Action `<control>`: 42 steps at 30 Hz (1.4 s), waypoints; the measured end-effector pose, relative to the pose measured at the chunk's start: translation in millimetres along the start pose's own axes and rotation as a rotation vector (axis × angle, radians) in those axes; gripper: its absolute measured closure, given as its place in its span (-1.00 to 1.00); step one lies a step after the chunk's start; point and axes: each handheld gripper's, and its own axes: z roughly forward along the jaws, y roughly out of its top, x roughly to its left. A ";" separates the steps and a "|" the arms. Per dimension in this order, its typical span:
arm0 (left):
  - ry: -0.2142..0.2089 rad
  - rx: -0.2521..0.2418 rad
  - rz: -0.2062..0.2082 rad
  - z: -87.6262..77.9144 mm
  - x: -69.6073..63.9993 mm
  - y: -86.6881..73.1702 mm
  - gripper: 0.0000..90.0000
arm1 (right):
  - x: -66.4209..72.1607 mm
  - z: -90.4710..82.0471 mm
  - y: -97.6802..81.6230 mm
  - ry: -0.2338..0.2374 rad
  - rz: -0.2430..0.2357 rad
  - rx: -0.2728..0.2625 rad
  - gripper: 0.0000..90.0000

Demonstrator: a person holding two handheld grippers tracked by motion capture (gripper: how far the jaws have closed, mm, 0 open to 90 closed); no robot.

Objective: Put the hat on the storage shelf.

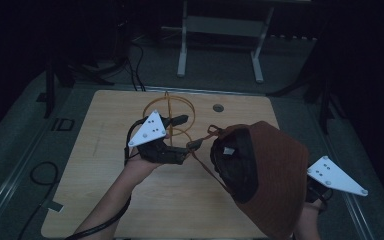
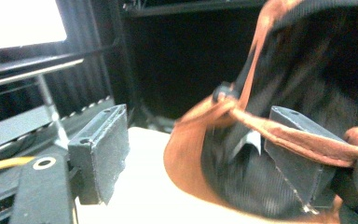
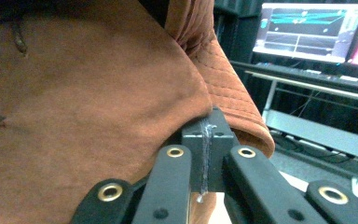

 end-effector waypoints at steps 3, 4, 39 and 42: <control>-0.001 0.051 0.041 -6.8 -3.6 -1.0 -0.56 | -2.5 -1.5 4.1 -0.009 -0.007 -0.005 0.99; 0.004 0.073 0.050 -9.2 -4.4 -2.3 -0.56 | -4.0 -2.5 6.0 -0.020 -0.010 -0.009 0.99; 0.230 0.477 0.166 -55.5 -13.1 -102.0 -0.72 | -15.8 30.3 45.4 -0.133 -0.043 -0.050 1.00; 0.269 0.456 0.145 -66.4 -14.1 -112.1 -0.79 | -16.7 42.4 53.0 -0.145 -0.039 -0.065 1.00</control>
